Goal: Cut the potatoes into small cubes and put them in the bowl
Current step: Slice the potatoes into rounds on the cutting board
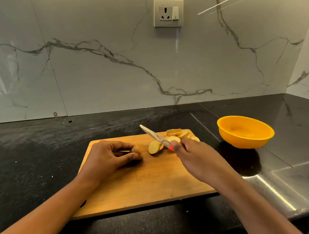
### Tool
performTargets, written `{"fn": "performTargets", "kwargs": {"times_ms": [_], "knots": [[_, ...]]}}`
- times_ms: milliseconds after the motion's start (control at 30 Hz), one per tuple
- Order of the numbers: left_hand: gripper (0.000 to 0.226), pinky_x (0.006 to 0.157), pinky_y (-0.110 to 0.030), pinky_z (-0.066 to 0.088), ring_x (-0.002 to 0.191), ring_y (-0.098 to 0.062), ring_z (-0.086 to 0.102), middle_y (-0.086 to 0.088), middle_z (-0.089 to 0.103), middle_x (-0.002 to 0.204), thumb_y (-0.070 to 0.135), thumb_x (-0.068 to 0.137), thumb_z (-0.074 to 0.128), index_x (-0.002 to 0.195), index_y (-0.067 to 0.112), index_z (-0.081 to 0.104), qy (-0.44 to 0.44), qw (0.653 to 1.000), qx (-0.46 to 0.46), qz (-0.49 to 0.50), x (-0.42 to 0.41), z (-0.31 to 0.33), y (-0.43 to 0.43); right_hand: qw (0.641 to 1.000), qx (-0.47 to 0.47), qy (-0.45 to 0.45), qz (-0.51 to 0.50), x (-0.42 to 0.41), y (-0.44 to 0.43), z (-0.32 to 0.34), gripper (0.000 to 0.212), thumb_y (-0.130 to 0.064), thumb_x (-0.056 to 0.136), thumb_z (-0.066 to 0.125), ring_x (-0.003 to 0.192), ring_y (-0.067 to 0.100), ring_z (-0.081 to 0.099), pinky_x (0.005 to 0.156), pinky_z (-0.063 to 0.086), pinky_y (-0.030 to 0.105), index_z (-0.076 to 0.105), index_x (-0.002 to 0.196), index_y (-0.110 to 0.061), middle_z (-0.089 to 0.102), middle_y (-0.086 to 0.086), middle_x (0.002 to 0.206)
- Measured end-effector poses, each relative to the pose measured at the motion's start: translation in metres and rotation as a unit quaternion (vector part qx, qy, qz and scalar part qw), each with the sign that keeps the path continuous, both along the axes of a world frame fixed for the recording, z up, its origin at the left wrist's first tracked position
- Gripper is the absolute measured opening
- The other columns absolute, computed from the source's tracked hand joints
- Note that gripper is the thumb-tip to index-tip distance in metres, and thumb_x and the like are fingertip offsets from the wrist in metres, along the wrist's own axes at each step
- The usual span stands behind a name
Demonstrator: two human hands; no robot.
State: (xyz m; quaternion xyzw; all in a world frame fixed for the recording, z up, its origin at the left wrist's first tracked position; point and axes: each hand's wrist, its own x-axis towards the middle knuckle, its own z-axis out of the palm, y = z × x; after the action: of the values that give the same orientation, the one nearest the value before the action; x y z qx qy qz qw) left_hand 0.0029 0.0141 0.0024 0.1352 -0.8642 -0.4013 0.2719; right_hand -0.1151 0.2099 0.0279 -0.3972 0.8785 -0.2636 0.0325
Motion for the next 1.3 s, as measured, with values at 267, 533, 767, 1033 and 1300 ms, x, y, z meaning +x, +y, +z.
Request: {"fn": "performTargets", "kwargs": {"times_ms": [267,533,767,1033,1300], "knots": [[0.030,0.068,-0.002,0.044,0.084,0.013,0.060,0.029,0.067,0.073,0.041,0.057,0.072,0.086,0.038,0.066,0.000,0.999,-0.021,0.025,-0.002,-0.003,-0.002,0.996,-0.001,0.082,0.039,0.033,-0.010,-0.009,0.012,-0.028,0.100,0.041,0.080,0.010,0.051,0.058,0.032,0.025,0.046,0.109,-0.023,0.055,-0.005,0.092],[0.024,0.070,-0.002,0.045,0.085,0.013,0.060,0.043,0.059,0.071,0.042,0.058,0.071,0.081,0.047,0.064,0.004,0.998,-0.059,0.019,-0.003,-0.001,0.001,0.991,0.012,0.123,0.052,0.046,-0.019,-0.011,0.020,-0.024,0.101,0.041,0.094,0.014,0.055,0.067,0.035,0.025,0.048,0.119,-0.022,0.059,-0.001,0.111],[0.030,0.070,-0.003,0.045,0.086,0.014,0.059,0.032,0.062,0.071,0.043,0.058,0.071,0.088,0.041,0.066,0.009,0.997,-0.064,0.032,-0.003,-0.001,0.003,0.987,0.069,0.135,0.050,0.053,-0.023,0.000,0.025,-0.021,0.098,0.048,0.098,0.017,0.057,0.068,0.036,0.026,0.049,0.122,-0.016,0.060,0.003,0.115],[0.034,0.072,-0.002,0.045,0.086,0.016,0.058,0.027,0.061,0.090,0.034,0.067,0.076,0.099,0.023,0.072,0.005,0.994,-0.096,0.044,-0.004,-0.002,0.004,0.978,0.107,0.158,0.080,0.066,-0.023,0.014,0.023,-0.014,0.098,0.046,0.096,0.019,0.056,0.066,0.035,0.027,0.050,0.120,-0.013,0.059,0.006,0.111],[0.042,0.070,0.002,0.042,0.081,0.023,0.055,0.009,0.070,0.096,0.037,0.066,0.072,0.103,0.017,0.071,0.006,0.993,-0.109,0.048,-0.005,-0.004,0.004,0.968,0.151,0.166,0.112,0.068,-0.029,0.025,0.026,-0.011,0.098,0.045,0.102,0.023,0.057,0.068,0.036,0.028,0.053,0.122,-0.009,0.059,0.010,0.115]]}}
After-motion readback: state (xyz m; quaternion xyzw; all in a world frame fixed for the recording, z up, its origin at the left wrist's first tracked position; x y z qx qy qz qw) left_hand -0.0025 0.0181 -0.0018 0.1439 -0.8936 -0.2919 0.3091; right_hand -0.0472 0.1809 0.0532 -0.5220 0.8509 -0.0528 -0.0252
